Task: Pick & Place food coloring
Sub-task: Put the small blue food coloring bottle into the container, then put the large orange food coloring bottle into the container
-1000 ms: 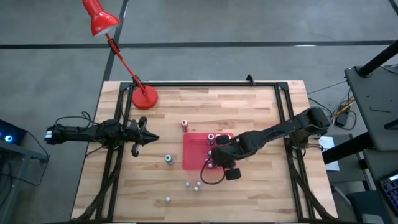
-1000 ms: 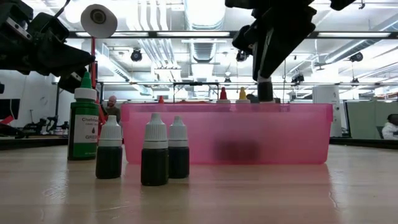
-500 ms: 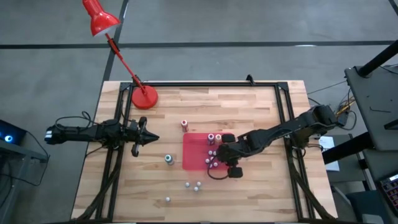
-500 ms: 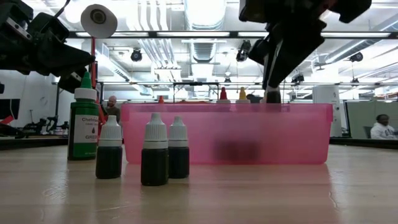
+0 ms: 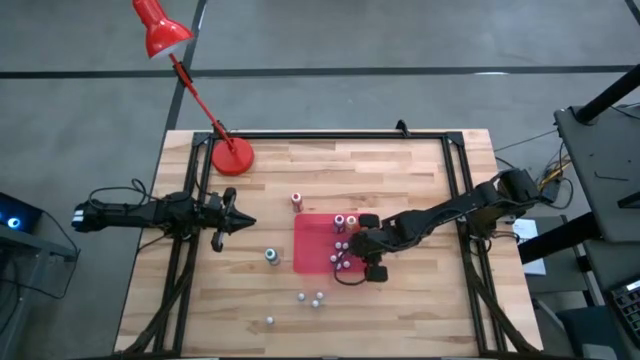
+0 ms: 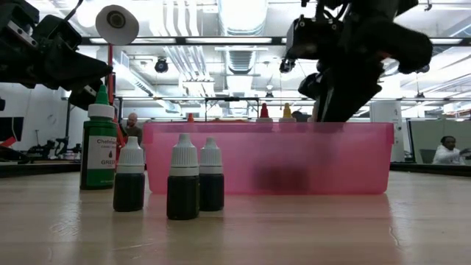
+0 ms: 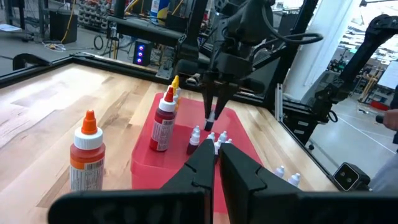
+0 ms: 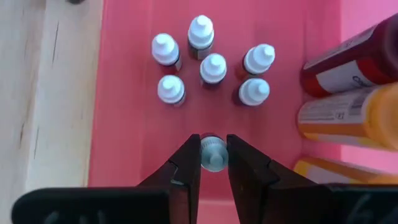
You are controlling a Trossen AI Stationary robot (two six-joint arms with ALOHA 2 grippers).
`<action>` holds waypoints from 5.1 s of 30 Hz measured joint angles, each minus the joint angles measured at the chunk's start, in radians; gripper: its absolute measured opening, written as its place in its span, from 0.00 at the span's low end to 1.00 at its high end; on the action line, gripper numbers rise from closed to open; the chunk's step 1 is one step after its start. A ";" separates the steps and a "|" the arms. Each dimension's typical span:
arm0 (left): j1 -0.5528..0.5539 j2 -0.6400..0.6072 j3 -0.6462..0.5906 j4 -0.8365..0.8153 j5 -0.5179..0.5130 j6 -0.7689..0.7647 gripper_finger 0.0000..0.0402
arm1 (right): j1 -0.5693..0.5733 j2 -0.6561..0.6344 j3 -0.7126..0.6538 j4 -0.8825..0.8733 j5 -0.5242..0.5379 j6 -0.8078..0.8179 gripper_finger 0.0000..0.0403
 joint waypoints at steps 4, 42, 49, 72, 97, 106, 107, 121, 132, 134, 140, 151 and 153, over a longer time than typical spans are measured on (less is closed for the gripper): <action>0.000 0.000 0.000 0.000 0.000 0.000 0.00 | -0.004 -0.002 -0.026 0.033 0.007 -0.002 0.14; 0.000 0.000 0.000 0.000 0.000 0.000 0.00 | -0.013 0.000 -0.082 0.075 -0.001 0.000 0.22; 0.000 0.000 0.000 0.000 0.000 0.000 0.00 | -0.013 0.000 -0.082 0.075 -0.001 0.000 0.25; 0.000 0.000 0.000 0.000 0.000 0.000 0.00 | -0.014 -0.212 -0.101 0.068 -0.001 -0.005 0.22; 0.000 0.000 0.000 0.000 0.000 0.000 0.00 | -0.222 -0.527 -0.397 0.212 -0.004 -0.189 0.02; 0.000 0.000 0.000 0.000 0.000 0.000 0.00 | -0.245 -0.683 -0.564 0.402 -0.002 -0.203 0.02; 0.000 0.000 0.000 0.000 0.000 0.000 0.00 | -0.245 -0.699 -0.588 0.439 -0.002 -0.203 0.02; 0.000 0.000 0.000 0.000 0.000 0.000 0.00 | -0.244 -0.917 -0.807 0.596 -0.001 -0.193 0.02; 0.000 0.000 0.000 0.000 0.000 0.000 0.00 | -0.244 -1.087 -0.885 0.597 -0.001 -0.180 0.02; 0.000 0.000 0.000 0.000 0.000 0.000 0.00 | -0.244 -1.115 -0.898 0.597 -0.001 -0.180 0.02; 0.000 0.000 0.000 0.000 0.000 0.000 0.00 | -0.244 -1.188 -0.936 0.598 -0.001 -0.180 0.02; 0.000 0.000 0.000 0.000 0.000 0.000 0.00 | -0.244 -1.256 -1.016 0.701 -0.001 -0.129 0.02; 0.000 0.000 0.000 0.000 0.000 0.000 0.00 | -0.244 -1.257 -1.016 0.703 -0.001 -0.126 0.02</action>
